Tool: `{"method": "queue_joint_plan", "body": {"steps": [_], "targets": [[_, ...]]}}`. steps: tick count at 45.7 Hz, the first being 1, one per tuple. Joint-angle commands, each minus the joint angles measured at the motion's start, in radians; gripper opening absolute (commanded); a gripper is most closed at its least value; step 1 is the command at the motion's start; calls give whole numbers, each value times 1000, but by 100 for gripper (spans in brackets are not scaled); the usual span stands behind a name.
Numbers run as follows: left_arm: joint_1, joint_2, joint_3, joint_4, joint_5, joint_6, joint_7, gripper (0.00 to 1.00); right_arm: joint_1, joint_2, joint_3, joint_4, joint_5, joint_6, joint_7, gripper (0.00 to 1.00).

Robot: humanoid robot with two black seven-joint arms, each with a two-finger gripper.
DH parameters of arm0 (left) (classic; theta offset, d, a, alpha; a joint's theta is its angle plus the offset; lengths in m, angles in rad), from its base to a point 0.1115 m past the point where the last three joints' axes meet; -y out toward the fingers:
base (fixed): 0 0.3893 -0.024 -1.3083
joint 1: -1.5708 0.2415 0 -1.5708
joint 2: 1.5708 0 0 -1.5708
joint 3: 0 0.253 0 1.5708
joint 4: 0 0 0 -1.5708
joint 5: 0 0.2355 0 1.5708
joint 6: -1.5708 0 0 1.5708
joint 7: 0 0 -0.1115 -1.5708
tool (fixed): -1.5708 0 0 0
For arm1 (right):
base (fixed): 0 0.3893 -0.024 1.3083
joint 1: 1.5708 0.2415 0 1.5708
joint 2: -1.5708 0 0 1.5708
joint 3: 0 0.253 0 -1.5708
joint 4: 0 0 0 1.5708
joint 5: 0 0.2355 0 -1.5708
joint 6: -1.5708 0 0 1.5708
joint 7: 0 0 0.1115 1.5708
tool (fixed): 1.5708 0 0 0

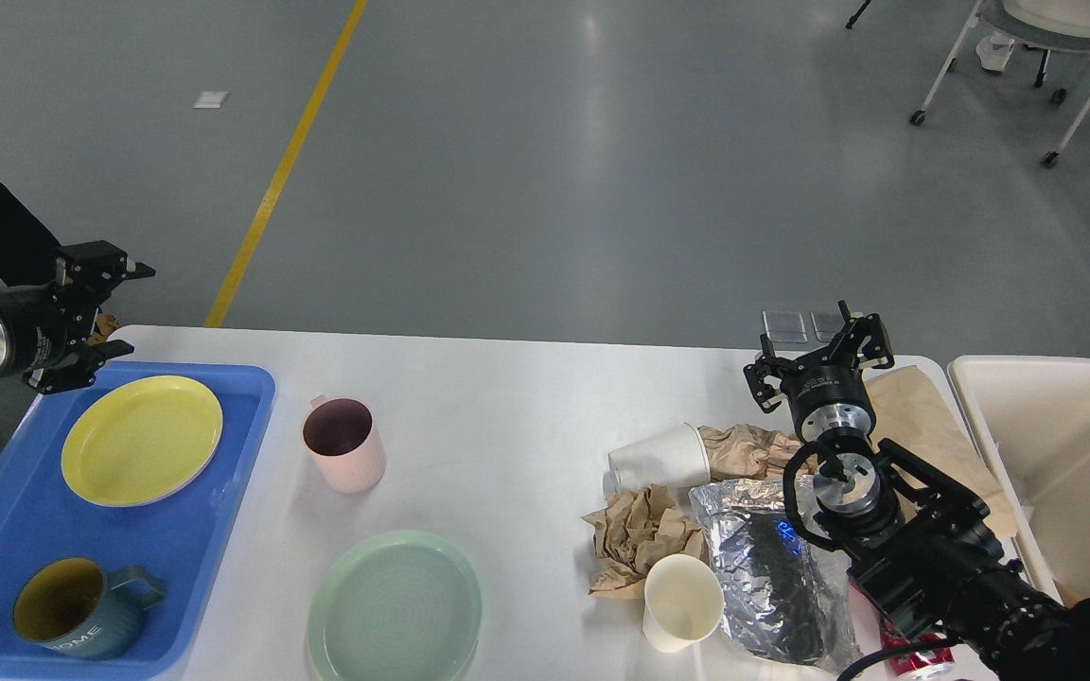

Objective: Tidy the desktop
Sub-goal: 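Raise the left gripper up and away from the blue tray, then move the left gripper over the pink cup and lower onto it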

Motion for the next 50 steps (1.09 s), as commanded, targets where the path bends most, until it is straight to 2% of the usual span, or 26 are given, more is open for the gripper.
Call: {"method": "queue_joint_plan", "body": {"steps": [1, 6, 10, 12, 14, 20, 27, 35, 40, 50], "targets": [[-123, 1, 191, 2, 0, -66, 98, 97, 0, 0, 0, 0, 0, 0, 0, 100], [-179, -5, 259, 2, 11, -158, 173, 97, 0, 0, 0, 0, 0, 0, 0, 100], [-205, -15, 313, 0, 53, -274, 272, 97, 0, 0, 0, 0, 0, 0, 0, 100], [-232, -27, 326, 0, 83, -276, 312, 97, 0, 0, 0, 0, 0, 0, 0, 100], [-249, -54, 334, 0, 104, -276, 330, 97, 0, 0, 0, 0, 0, 0, 0, 100], [-280, -120, 397, -3, 133, -276, 336, 97, 0, 0, 0, 0, 0, 0, 0, 100], [-372, -202, 601, -21, 133, -276, 330, 97, 0, 0, 0, 0, 1, 0, 0, 100], [-470, -312, 813, -119, 133, -276, 330, 97, 0, 0, 0, 0, 1, 0, 0, 100], [-513, -347, 836, -162, 133, -276, 336, 97, 0, 0, 0, 0, 0, 0, 0, 100], [-542, -372, 822, -167, 133, -276, 335, 97, 0, 0, 0, 0, 1, 0, 0, 100]]}}
